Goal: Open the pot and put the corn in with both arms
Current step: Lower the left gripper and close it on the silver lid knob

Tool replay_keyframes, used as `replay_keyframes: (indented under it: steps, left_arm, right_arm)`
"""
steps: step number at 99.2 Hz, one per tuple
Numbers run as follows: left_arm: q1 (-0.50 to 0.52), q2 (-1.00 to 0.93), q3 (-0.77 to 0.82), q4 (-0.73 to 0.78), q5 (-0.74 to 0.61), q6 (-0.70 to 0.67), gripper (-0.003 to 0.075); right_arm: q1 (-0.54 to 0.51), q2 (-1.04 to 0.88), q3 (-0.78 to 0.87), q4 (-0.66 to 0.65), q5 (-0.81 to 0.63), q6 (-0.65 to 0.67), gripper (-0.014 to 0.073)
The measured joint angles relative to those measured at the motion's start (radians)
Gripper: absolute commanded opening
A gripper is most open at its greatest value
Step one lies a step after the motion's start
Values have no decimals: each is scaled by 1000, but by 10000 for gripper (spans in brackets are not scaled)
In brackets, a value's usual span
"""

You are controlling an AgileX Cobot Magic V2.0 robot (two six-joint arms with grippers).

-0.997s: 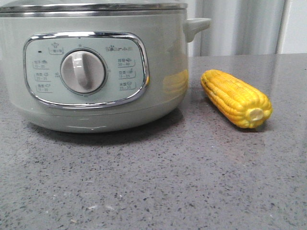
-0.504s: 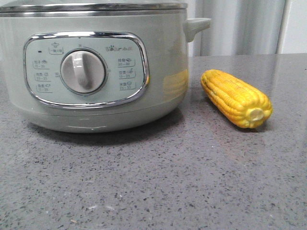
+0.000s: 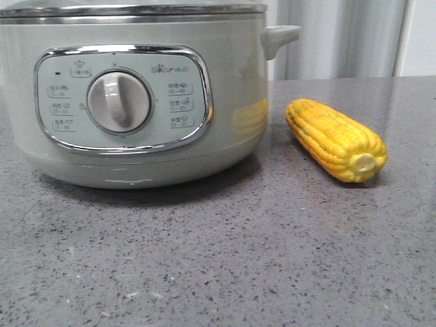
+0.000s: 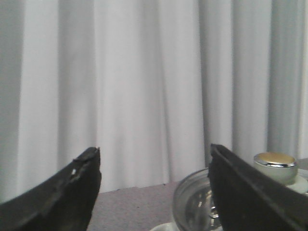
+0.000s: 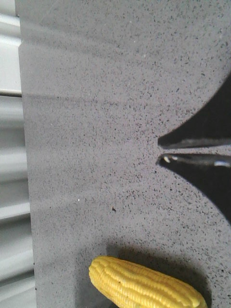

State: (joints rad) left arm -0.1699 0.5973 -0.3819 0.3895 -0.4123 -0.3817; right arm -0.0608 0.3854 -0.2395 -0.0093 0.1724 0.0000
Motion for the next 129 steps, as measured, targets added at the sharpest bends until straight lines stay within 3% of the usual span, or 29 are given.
replay_keyframes:
  steps: [37,65,129]
  left_arm:
    - [-245,374,-165,8,-92,-8,431]
    - [-350,590,-300,10,-140,-8,431]
    - [-370,805,-476,-18,-42,-8,431]
  right_arm:
    - [0,0,0,0,0,0,-57]
    - [0,0,0,0,0,0,-57]
    - [0,0,0,0,0,0,-57]
